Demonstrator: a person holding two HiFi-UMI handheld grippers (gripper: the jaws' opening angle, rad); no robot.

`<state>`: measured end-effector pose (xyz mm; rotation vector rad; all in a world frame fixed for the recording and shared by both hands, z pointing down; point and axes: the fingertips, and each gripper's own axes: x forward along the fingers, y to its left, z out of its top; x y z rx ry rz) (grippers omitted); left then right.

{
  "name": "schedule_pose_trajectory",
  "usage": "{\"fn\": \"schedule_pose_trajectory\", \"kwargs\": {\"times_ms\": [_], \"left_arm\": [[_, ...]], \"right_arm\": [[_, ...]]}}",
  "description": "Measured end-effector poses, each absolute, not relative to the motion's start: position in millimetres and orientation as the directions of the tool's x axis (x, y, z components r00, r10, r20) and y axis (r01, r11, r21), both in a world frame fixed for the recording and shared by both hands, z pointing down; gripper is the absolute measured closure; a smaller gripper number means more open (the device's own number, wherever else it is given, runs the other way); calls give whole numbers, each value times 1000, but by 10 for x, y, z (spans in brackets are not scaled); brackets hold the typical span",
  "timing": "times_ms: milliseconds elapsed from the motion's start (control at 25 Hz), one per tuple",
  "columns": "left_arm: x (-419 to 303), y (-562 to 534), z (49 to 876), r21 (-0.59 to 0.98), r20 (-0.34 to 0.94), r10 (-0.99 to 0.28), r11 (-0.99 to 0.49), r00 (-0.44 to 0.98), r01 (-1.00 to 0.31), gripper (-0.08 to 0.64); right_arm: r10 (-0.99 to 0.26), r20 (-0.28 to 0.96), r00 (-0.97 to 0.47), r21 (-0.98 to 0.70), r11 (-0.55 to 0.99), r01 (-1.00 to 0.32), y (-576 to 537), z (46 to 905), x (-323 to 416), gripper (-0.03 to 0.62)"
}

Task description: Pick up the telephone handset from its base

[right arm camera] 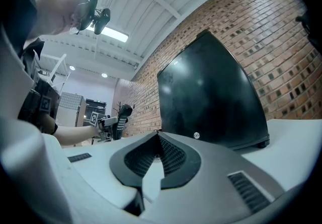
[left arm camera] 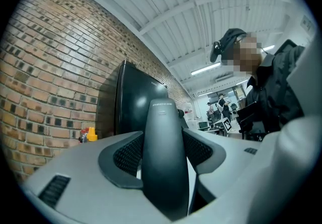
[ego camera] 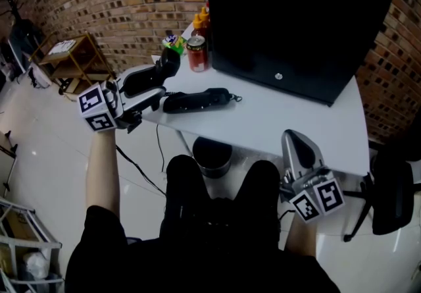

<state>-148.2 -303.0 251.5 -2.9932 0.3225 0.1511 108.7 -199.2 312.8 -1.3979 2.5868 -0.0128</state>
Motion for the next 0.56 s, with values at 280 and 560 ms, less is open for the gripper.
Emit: {"fn": "schedule_pose_trajectory", "kwargs": {"times_ms": [280,560], "left_arm": [[-1433,-3061,2543,-110,-103,-200,-971,974,-211,304],[-1423,-3061,2614,-116,-75,-207,-970,975,-215,304]], "right_arm": [[-833,-167,-528,-99,547,-831,-1974,3146,1106,586],[-835,-166,-525,-105,544,-832,-1970,3185,1134,586]]}}
